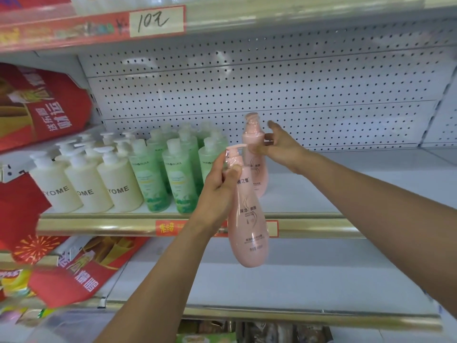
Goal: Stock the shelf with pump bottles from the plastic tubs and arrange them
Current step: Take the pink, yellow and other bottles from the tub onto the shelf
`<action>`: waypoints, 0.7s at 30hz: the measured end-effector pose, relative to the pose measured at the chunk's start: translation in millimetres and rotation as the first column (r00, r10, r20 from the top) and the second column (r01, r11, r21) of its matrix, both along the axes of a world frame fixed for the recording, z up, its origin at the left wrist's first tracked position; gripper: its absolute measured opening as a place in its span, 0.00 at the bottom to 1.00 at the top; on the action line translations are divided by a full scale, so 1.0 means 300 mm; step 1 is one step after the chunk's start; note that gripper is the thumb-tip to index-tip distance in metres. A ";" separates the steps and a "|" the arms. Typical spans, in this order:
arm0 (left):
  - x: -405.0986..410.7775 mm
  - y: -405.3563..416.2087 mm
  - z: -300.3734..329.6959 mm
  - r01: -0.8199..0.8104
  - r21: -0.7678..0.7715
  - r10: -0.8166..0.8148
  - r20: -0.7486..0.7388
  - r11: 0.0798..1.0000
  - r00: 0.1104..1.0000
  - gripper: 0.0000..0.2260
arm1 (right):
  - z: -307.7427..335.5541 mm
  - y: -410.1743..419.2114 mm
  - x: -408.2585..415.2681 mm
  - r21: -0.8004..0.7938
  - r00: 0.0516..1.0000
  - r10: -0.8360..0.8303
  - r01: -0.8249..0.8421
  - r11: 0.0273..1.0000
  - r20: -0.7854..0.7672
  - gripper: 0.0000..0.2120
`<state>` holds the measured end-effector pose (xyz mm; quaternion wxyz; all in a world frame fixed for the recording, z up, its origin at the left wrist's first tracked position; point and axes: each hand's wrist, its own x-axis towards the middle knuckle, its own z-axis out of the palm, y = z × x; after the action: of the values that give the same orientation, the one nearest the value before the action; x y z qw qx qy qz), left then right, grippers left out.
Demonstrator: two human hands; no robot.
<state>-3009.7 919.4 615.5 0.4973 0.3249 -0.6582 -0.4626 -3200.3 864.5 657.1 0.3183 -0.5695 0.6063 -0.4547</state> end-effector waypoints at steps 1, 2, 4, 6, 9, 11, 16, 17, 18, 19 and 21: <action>-0.004 0.002 0.003 0.002 0.007 -0.002 -0.009 1.000 1.000 0.20 | -0.002 0.030 0.003 -0.011 0.996 -0.091 0.092 0.996 0.023 0.43; -0.010 0.007 0.008 0.004 0.013 -0.004 -0.015 1.000 1.000 0.20 | -0.010 0.068 0.009 -0.041 0.982 -0.178 0.181 0.983 0.066 0.40; -0.022 0.012 0.016 0.009 0.010 -0.009 -0.019 1.000 1.000 0.19 | -0.042 0.155 0.007 -0.098 0.971 -0.177 0.194 0.976 0.159 0.32; -0.040 0.016 0.024 0.026 0.012 -0.025 -0.039 1.000 0.999 0.17 | -0.083 0.260 0.001 -0.038 0.990 0.067 -0.062 0.997 0.122 0.25; -0.079 0.030 0.044 0.036 0.008 -0.036 -0.059 0.999 0.998 0.17 | -0.130 0.380 0.011 0.147 0.943 0.318 -0.330 0.932 0.098 0.21; -0.107 0.038 0.059 0.038 -0.014 -0.039 -0.063 0.999 0.997 0.17 | -0.149 0.407 0.018 0.114 0.948 0.304 -0.314 0.942 0.094 0.19; -0.165 0.042 0.096 0.065 -0.115 -0.070 -0.035 0.991 0.997 0.21 | -0.136 0.415 -0.019 -0.041 0.986 0.138 -0.135 0.990 0.094 0.19; -0.171 0.038 0.098 0.060 -0.141 -0.064 -0.021 0.988 0.998 0.21 | -0.129 0.413 -0.029 -0.074 0.990 0.106 -0.099 0.992 0.095 0.19; -0.174 0.032 0.094 0.049 -0.160 -0.050 -0.005 0.986 0.999 0.21 | -0.120 0.409 -0.040 -0.110 0.993 0.070 -0.060 0.992 0.092 0.20; -0.172 0.024 0.082 0.032 -0.177 -0.029 0.020 0.984 0.999 0.22 | -0.111 0.404 -0.050 -0.144 0.995 0.034 -0.020 0.989 0.094 0.21; -0.161 0.004 0.040 -0.028 -0.250 0.058 0.112 0.968 0.992 0.23 | -0.094 0.385 -0.073 -0.190 0.993 -0.033 0.054 0.980 0.116 0.22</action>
<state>-3058.1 920.7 627.5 0.5038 0.3014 -0.7319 -0.3458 -3222.3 979.9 628.9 0.2852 -0.5577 0.5528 -0.5496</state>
